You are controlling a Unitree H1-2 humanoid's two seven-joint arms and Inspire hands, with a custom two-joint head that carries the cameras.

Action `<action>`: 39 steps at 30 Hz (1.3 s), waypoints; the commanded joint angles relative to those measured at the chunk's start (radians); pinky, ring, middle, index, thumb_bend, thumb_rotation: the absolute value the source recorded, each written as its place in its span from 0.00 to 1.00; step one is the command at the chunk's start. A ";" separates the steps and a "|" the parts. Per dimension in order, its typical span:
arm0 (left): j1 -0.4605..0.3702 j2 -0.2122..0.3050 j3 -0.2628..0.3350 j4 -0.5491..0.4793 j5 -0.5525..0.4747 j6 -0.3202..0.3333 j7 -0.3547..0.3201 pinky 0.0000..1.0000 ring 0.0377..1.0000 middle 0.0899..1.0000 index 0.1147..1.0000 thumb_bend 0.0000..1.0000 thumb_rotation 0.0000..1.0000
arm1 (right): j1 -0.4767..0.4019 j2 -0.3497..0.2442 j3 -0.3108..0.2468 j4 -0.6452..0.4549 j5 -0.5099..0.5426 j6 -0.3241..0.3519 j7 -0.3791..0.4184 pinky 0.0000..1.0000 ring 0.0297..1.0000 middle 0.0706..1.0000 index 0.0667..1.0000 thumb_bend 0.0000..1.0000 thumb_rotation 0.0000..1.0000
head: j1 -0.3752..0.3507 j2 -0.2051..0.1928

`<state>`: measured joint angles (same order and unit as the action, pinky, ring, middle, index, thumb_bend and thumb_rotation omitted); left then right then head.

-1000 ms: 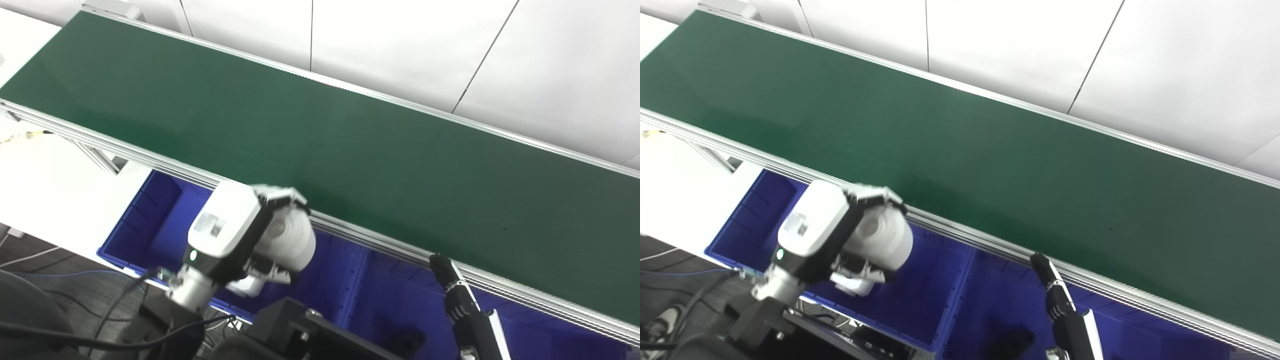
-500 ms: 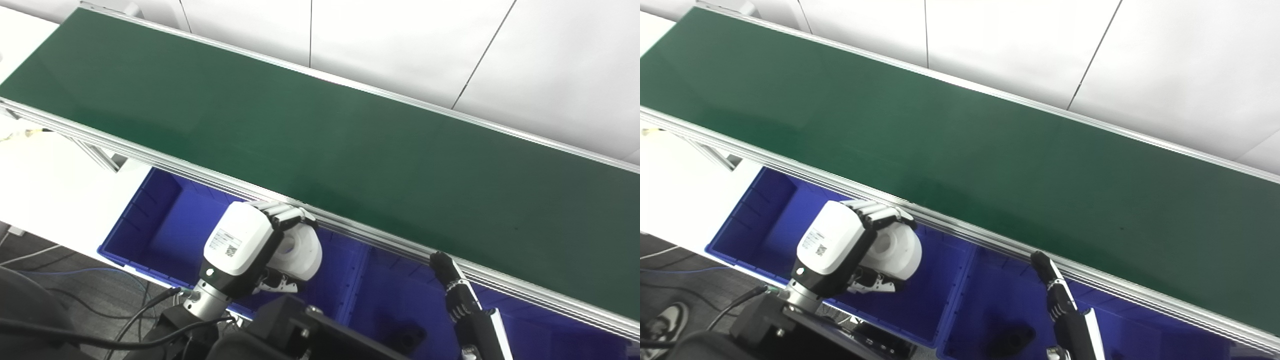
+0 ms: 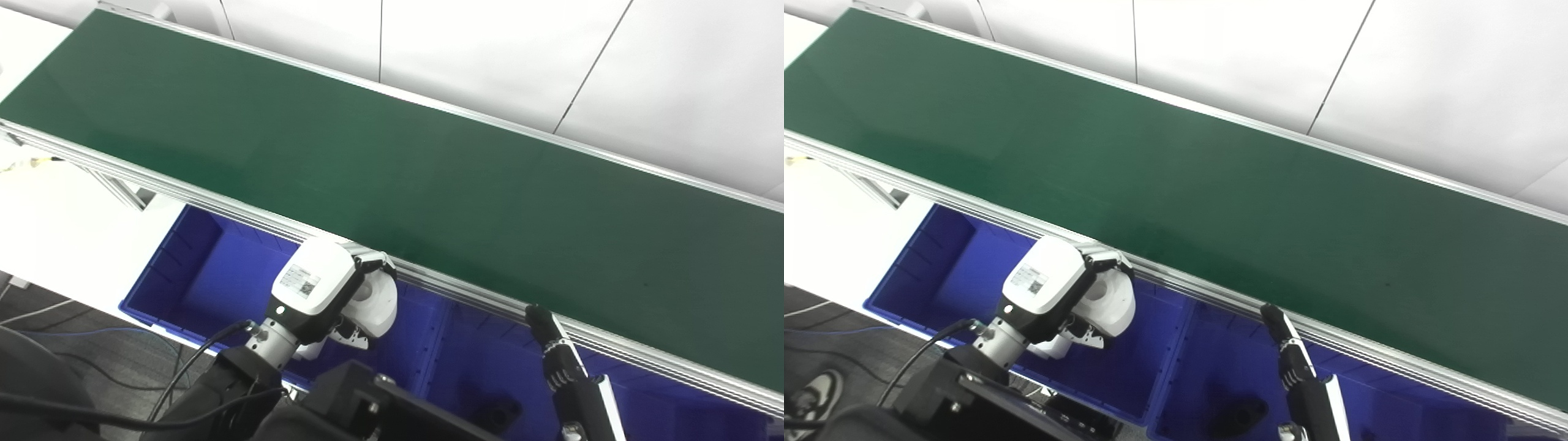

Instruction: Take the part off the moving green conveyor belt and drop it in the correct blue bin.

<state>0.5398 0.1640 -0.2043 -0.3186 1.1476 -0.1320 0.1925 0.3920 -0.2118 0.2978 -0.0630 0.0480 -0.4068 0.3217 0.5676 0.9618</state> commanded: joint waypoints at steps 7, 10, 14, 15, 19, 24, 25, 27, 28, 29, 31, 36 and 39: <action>-0.019 0.012 -0.007 0.004 -0.035 0.036 -0.029 0.37 0.39 0.43 0.46 0.50 0.00 | -0.002 0.000 0.000 -0.034 0.020 0.004 0.006 0.99 0.96 0.93 0.92 0.91 0.93 | -0.006 0.001; -0.019 0.015 -0.008 0.011 -0.062 0.036 -0.038 0.39 0.39 0.43 0.46 0.50 0.00 | -0.002 0.000 -0.003 -0.036 0.011 0.002 0.002 0.98 0.95 0.92 0.92 0.91 0.94 | -0.009 0.002; -0.018 0.024 -0.015 0.013 -0.089 0.039 -0.062 0.40 0.40 0.43 0.46 0.50 0.00 | -0.001 -0.001 -0.005 -0.039 0.007 -0.001 0.000 0.98 0.95 0.92 0.92 0.90 0.94 | -0.010 0.005; -0.017 0.028 -0.018 0.012 -0.094 0.040 -0.072 0.40 0.40 0.43 0.46 0.50 0.00 | 0.000 -0.001 -0.006 -0.039 0.007 0.000 0.000 0.97 0.95 0.92 0.92 0.90 0.94 | -0.010 0.005; -0.013 0.049 -0.032 -0.007 -0.114 0.054 -0.145 0.41 0.40 0.44 0.45 0.50 0.00 | 0.003 -0.002 -0.006 -0.048 0.004 0.004 -0.001 0.97 0.95 0.92 0.93 0.90 0.94 | -0.016 0.009; -0.007 0.057 -0.043 -0.034 -0.116 0.090 -0.215 0.43 0.42 0.45 0.43 0.50 0.00 | 0.007 -0.004 -0.008 -0.060 -0.003 0.014 -0.002 0.97 0.95 0.92 0.93 0.91 0.95 | -0.016 0.011; -0.006 0.057 -0.044 -0.037 -0.116 0.096 -0.225 0.44 0.42 0.45 0.42 0.50 0.00 | 0.007 -0.004 -0.008 -0.061 -0.002 0.015 -0.002 0.97 0.95 0.92 0.93 0.90 0.95 | -0.016 0.011; -0.006 0.058 -0.047 -0.048 -0.112 0.110 -0.249 0.44 0.42 0.46 0.42 0.50 0.00 | 0.005 -0.004 -0.008 -0.057 0.001 0.010 -0.001 0.97 0.95 0.92 0.92 0.90 0.94 | -0.016 0.011; -0.006 0.059 -0.049 -0.052 -0.111 0.116 -0.260 0.45 0.43 0.46 0.42 0.50 0.00 | 0.005 -0.003 -0.008 -0.056 -0.001 0.009 -0.001 0.97 0.94 0.92 0.92 0.90 0.94 | -0.016 0.011; -0.006 0.059 -0.051 -0.055 -0.110 0.121 -0.266 0.45 0.43 0.46 0.41 0.50 0.00 | 0.005 -0.003 -0.009 -0.056 -0.003 0.009 -0.002 0.97 0.95 0.92 0.93 0.90 0.95 | -0.016 0.011; -0.007 0.061 -0.053 -0.059 -0.113 0.126 -0.277 0.44 0.42 0.47 0.41 0.50 0.00 | 0.005 -0.003 -0.010 -0.055 -0.007 0.010 -0.003 0.97 0.95 0.92 0.93 0.90 0.95 | -0.018 0.011; -0.013 0.070 -0.067 -0.071 -0.030 0.156 -0.305 0.43 0.43 0.48 0.40 0.50 0.00 | 0.003 -0.002 -0.009 -0.051 -0.005 0.011 -0.001 0.97 0.94 0.92 0.92 0.90 0.95 | -0.020 0.007; -0.012 0.069 -0.070 -0.072 0.021 0.164 -0.282 0.54 0.61 0.63 0.50 0.79 0.14 | 0.002 -0.002 -0.009 -0.046 -0.001 0.010 0.001 0.97 0.95 0.92 0.93 0.90 0.95 | -0.021 0.006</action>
<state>0.5236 0.2255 -0.2726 -0.3612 1.1445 0.0274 -0.1230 0.3941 -0.2159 0.2914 -0.0831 0.0359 -0.3867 0.3216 0.5476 0.9695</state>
